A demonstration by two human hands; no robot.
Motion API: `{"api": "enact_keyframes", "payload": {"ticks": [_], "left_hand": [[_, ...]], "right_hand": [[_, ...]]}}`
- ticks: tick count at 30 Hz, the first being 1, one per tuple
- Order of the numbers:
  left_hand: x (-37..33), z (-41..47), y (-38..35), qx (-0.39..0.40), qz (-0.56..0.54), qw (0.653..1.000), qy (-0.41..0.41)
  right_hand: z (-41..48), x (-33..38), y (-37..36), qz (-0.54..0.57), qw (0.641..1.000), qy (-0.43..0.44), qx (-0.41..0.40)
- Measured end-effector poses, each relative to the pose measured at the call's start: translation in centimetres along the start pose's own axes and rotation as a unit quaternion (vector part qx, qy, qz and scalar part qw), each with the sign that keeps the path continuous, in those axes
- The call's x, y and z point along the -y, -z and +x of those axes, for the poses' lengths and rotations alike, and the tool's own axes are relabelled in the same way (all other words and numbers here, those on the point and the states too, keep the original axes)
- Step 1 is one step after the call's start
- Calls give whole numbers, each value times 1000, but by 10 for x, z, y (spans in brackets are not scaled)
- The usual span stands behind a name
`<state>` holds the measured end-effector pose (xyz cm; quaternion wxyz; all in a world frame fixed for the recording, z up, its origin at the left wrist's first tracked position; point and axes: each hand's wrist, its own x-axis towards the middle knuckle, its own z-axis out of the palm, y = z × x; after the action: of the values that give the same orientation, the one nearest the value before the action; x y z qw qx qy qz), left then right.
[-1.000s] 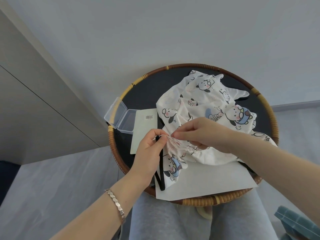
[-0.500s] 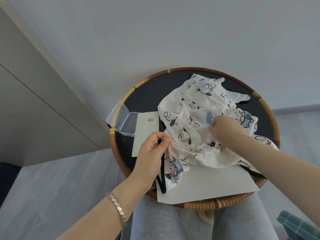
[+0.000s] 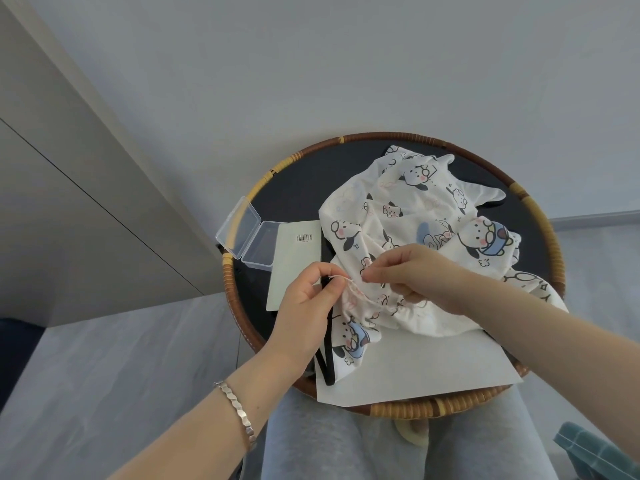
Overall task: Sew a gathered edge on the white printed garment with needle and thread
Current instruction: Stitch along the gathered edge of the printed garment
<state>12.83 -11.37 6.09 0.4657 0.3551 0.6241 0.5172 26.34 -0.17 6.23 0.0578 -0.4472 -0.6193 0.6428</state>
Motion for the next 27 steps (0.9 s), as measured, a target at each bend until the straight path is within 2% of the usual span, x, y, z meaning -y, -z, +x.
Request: {"api": "enact_keyframes", "payload": {"ticks": [5, 12, 15, 20, 23, 27], "left_hand": [[1, 0, 2, 9, -2, 1000, -1], [3, -2, 3, 27, 14, 1000, -2], [1, -2, 3, 29, -2, 1000, 0], [1, -2, 6, 22, -13, 1000, -12], [3, -4, 6, 15, -8, 999, -28], [5, -4, 7, 9, 7, 999, -47]], "right_hand": [[6, -11, 11, -71, 988, -58, -122], [2, -19, 12, -127, 976, -34, -172], [-3, -14, 7, -131, 977, 8, -171], [-16, -2, -7, -77, 983, 77, -148], [-24, 2, -14, -102, 978, 133, -127], [-28, 3, -18, -174, 969, 153, -87]]}}
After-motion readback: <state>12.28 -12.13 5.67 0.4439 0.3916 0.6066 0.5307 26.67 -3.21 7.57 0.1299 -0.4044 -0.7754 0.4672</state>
